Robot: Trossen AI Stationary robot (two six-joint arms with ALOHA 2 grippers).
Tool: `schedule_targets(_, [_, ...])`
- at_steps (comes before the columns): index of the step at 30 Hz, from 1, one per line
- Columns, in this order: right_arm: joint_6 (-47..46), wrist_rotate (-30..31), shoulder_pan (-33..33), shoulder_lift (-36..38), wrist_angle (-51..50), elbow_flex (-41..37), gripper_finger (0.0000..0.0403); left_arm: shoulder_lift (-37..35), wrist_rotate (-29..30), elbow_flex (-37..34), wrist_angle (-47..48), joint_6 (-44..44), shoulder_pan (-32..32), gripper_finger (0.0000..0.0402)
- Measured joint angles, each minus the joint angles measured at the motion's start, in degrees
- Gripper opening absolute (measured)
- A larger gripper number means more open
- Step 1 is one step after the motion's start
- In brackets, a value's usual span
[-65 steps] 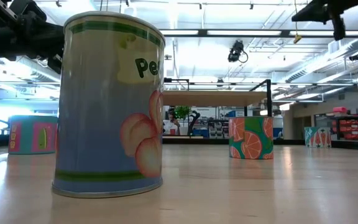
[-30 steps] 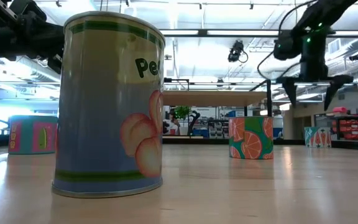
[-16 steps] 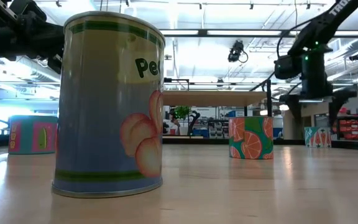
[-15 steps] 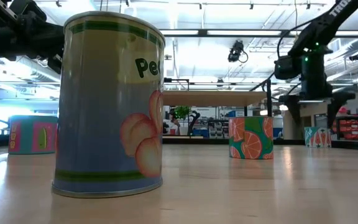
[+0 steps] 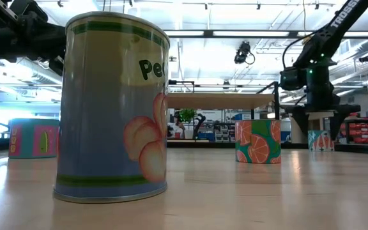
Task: Pick and place cans onto a shelf
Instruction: Put the canned carrot on the shelf
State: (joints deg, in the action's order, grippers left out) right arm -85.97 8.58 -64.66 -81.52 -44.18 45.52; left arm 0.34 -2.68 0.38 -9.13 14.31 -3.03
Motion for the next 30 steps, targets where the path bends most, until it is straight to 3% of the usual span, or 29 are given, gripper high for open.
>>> schedule_targets(6, [-0.40,2.79,0.92,0.11,0.03,0.00,0.0296,0.00,0.00,0.00,-0.01,0.03,0.00,0.0023])
schedule_targets(12, [5.55,6.60,3.72,1.97,-1.83,3.82,0.0290,0.00,0.00,0.00,-0.02,0.00,0.00,0.0023])
schedule_targets(19, [17.08,17.77,9.54,4.39,-12.29,21.48,0.0290,0.00,0.00,0.00,-0.02,0.04,0.00,0.0023])
schedule_targets(25, [24.49,21.52,17.67,2.41,-14.03,35.46,0.0290,0.02,-0.01,0.00,0.00,0.00,0.00,0.0023])
schedule_targets(30, [30.05,23.06,26.85,-3.40,-14.12,49.16,0.0290,0.00,0.00,0.00,-0.02,0.02,0.00,0.0023])
